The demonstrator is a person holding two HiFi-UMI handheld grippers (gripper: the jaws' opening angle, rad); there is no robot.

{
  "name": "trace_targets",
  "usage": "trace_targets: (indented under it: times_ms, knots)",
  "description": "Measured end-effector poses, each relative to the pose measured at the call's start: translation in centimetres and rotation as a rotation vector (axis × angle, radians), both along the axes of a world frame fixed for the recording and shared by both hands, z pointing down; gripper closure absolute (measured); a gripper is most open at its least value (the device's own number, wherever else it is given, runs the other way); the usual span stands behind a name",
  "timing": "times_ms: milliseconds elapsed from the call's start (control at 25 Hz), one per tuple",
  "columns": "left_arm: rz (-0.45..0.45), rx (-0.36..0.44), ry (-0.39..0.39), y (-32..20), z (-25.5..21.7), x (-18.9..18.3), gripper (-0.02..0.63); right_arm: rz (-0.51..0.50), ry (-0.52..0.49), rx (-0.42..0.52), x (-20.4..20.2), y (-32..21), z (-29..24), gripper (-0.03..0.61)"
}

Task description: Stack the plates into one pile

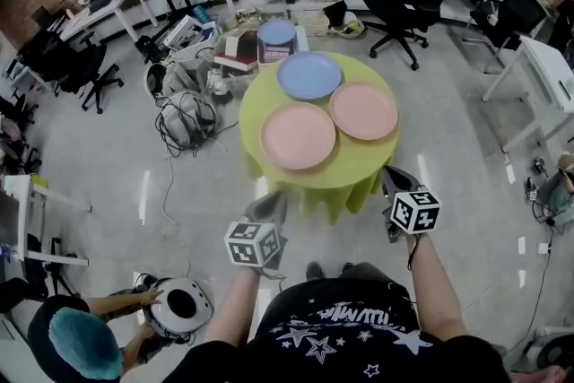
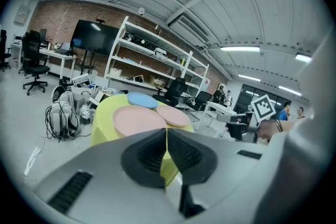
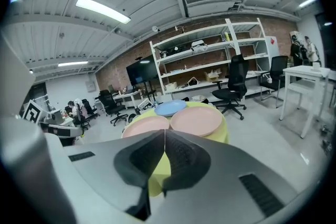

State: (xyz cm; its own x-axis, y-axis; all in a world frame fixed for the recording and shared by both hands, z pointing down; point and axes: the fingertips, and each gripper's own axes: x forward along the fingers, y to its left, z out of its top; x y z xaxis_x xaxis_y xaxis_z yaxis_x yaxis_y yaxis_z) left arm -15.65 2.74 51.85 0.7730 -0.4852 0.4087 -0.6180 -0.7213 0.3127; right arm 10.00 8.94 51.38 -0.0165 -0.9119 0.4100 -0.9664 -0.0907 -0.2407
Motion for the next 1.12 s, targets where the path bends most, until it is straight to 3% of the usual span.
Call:
trace_targets:
  times_ms: [360,640,800,1120]
  knots:
    - [-0.009,-0.007,0.028,-2.0,0.1,-1.1,0.595,0.076,-0.001,-0.035,0.4,-0.5,1.0,0.563]
    - [-0.044,-0.031,0.012,-3.4,1.2,-1.4,0.595,0.126,-0.055,-0.036,2.6,-2.7,2.1,0.563]
    - [-0.055,-0.024,0.037,-4.8,1.0,-0.2,0.595,0.163,-0.132,-0.035,4.4,-4.7,2.8,0.563]
    - [-0.079,-0.021,0.016,-8.0,1.4,2.9,0.595,0.169,-0.149,-0.094,9.1,-9.1,5.0,0.562]
